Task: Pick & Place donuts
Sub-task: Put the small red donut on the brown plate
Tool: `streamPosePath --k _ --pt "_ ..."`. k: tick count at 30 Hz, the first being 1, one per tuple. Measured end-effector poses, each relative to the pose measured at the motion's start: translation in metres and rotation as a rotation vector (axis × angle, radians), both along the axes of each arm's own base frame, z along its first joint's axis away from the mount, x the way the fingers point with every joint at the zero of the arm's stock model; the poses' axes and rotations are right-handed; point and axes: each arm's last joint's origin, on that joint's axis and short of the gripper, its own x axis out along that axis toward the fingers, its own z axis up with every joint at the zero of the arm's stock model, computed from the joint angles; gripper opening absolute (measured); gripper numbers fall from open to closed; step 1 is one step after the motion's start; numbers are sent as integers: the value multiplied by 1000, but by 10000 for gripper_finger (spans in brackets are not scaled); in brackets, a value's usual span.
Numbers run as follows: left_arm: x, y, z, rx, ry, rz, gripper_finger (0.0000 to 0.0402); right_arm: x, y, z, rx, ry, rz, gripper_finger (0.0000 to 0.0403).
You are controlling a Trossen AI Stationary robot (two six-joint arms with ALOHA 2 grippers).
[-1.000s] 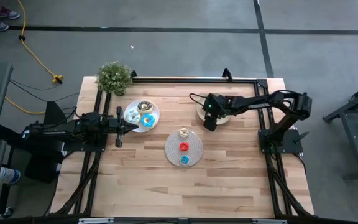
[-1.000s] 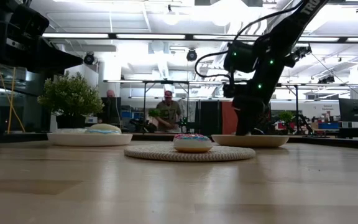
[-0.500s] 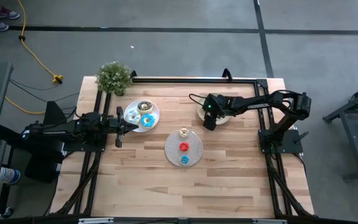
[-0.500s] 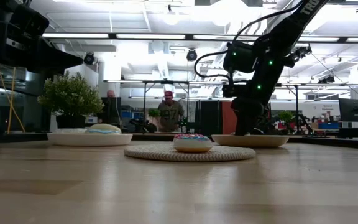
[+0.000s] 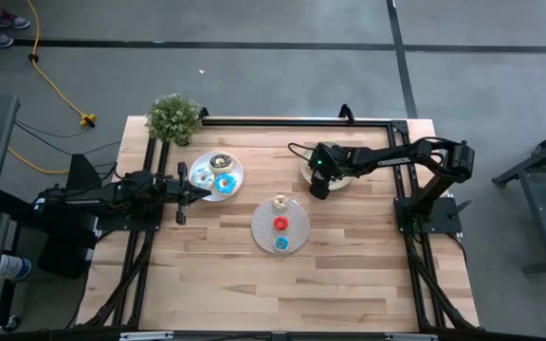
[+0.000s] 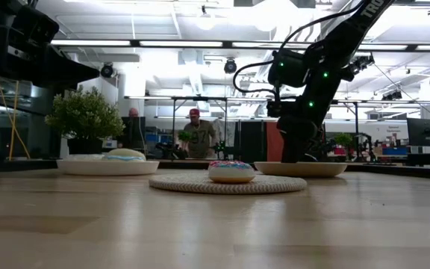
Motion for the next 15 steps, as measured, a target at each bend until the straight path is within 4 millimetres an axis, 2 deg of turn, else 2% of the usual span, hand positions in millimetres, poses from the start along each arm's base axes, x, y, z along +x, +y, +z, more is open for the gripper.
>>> streamPosePath --k 7,15 --pt "0 0 0 0 0 0 1 1 0 1 3 6 -1 290" --pt "0 0 0 0 0 0 1 5 -2 15 6 1 -9 292"
